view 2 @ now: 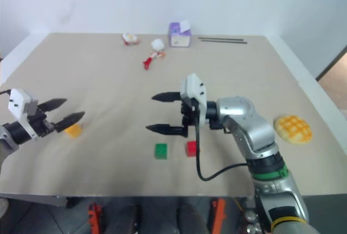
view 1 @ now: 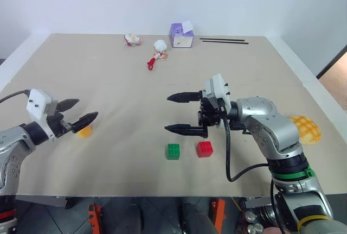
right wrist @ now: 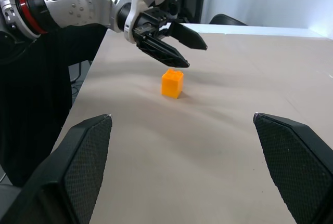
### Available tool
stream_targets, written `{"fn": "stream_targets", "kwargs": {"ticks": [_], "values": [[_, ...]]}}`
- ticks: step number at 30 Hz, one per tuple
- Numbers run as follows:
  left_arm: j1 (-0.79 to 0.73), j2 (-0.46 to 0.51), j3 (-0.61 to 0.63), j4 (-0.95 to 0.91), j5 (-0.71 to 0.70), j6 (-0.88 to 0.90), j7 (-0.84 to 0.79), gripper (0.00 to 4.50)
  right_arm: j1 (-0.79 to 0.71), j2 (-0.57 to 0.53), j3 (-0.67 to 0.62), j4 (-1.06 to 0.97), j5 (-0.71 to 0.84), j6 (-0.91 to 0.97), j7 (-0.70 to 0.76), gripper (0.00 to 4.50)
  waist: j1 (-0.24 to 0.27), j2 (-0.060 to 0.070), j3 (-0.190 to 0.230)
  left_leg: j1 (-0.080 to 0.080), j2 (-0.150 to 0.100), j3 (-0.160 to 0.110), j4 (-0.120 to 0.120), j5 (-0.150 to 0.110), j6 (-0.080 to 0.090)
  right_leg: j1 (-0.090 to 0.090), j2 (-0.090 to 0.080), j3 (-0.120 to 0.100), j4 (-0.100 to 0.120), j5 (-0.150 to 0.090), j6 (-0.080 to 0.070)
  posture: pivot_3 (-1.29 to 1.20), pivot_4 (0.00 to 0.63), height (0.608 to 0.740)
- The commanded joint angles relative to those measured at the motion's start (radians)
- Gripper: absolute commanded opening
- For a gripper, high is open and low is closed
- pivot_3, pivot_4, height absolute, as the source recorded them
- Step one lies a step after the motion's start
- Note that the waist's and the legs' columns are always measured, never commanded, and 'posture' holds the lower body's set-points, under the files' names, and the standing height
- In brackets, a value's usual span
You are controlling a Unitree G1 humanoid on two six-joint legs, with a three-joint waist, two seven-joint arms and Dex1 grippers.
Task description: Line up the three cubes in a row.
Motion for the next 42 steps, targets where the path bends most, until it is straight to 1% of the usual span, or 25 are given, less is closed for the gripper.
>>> {"fn": "stream_targets", "kwargs": {"ticks": [1,11,19,21,23,24,26,27,29,36,39,42], "values": [[0.008,0.017,-0.001,0.031,0.015,-0.032,-0.016,4.46,-0.017,-0.007,-0.011,-0.026,0.004,-0.009,0.005,4.5,0.0,0.0,0.0,0.0,0.0,0.0,0.0,0.0,0.0,0.0,0.0,0.0,0.0,0.0,0.0,0.0,0.15,0.74],[0.054,0.02,-0.046,0.148,0.084,-0.112,-0.059,4.46,-0.01,-0.015,-0.02,-0.043,0.01,0.003,-0.003,4.5,0.0,0.0,0.0,0.0,0.0,0.0,-0.001,0.0,0.0,-0.001,0.0,0.0,0.0,0.0,-0.001,0.0,0.15,0.74],[0.032,0.001,-0.076,0.154,0.095,-0.127,-0.055,4.46,-0.022,-0.011,-0.021,-0.033,0.009,0.0,-0.005,4.5,0.0,0.0,0.0,0.0,0.0,0.0,-0.001,0.0,0.0,-0.001,0.0,0.0,0.0,0.0,-0.001,0.0,0.15,0.74],[0.03,-0.002,-0.083,0.164,0.104,-0.136,-0.052,3.94,-0.022,-0.013,-0.022,-0.033,0.009,0.001,-0.005,4.5,0.0,0.0,0.0,0.0,0.0,0.0,-0.001,0.0,0.0,-0.001,0.0,0.0,0.0,0.0,-0.001,0.0,0.15,0.74],[0.03,-0.004,-0.085,0.17,0.106,-0.136,-0.052,3.33,-0.022,-0.015,-0.024,-0.034,0.01,0.002,-0.005,4.5,0.0,0.0,0.0,0.0,0.0,0.0,-0.001,0.0,0.0,-0.001,0.0,0.0,0.0,0.0,-0.001,0.0,0.15,0.74],[0.029,-0.005,-0.086,0.172,0.108,-0.137,-0.052,2.91,-0.021,-0.017,-0.025,-0.036,0.012,0.003,-0.003,4.5,0.0,0.0,0.0,0.0,0.0,0.0,-0.001,0.0,0.0,-0.001,0.0,0.0,0.0,0.0,-0.001,0.0,0.15,0.74],[0.027,-0.007,-0.087,0.184,0.113,-0.147,-0.053,2.28,-0.02,-0.021,-0.028,-0.039,0.014,0.005,-0.001,4.5,0.0,0.0,0.0,0.0,0.0,0.0,-0.001,0.0,0.0,-0.001,0.0,0.0,0.0,0.0,-0.001,0.0,0.15,0.74],[0.026,-0.007,-0.087,0.191,0.116,-0.153,-0.052,1.87,-0.02,-0.023,-0.03,-0.04,0.018,0.006,0.001,4.5,0.0,0.0,0.0,0.0,0.0,0.0,-0.001,0.0,0.0,-0.001,0.0,0.0,0.0,0.0,-0.001,0.0,0.15,0.74],[0.022,-0.007,-0.088,0.2,0.125,-0.164,-0.046,1.35,-0.021,-0.023,-0.037,-0.046,0.034,0.014,0.004,4.5,0.0,0.0,0.0,0.0,0.0,0.0,-0.001,0.0,0.0,-0.001,0.0,0.0,0.0,0.0,-0.001,0.0,0.15,0.74],[0.008,-0.011,-0.108,0.192,0.131,-0.173,-0.049,1.36,-0.028,-0.025,-0.046,-0.054,0.072,0.036,0.014,4.5,0.0,0.0,0.0,0.0,0.0,0.0,-0.001,0.0,0.0,-0.001,0.0,0.0,0.0,0.0,-0.001,0.0,0.15,0.74],[-0.015,-0.016,-0.148,0.187,0.134,-0.184,-0.078,1.36,-0.016,-0.045,-0.043,-0.062,0.08,0.037,0.034,4.5,0.003,0.0,0.0,0.0,0.0,0.0,-0.001,0.0,0.0,0.0,0.0,0.0,0.0,0.0,-0.001,0.0,0.15,0.74],[-0.047,-0.034,-0.203,0.143,0.126,-0.185,-0.11,1.36,-0.002,-0.073,-0.053,-0.062,0.079,0.029,0.051,4.5,0.003,0.0,0.0,0.0,-0.001,0.0,-0.001,0.0,0.0,0.0,-0.001,0.0,0.0,0.0,0.0,0.0,0.15,0.74]]}}
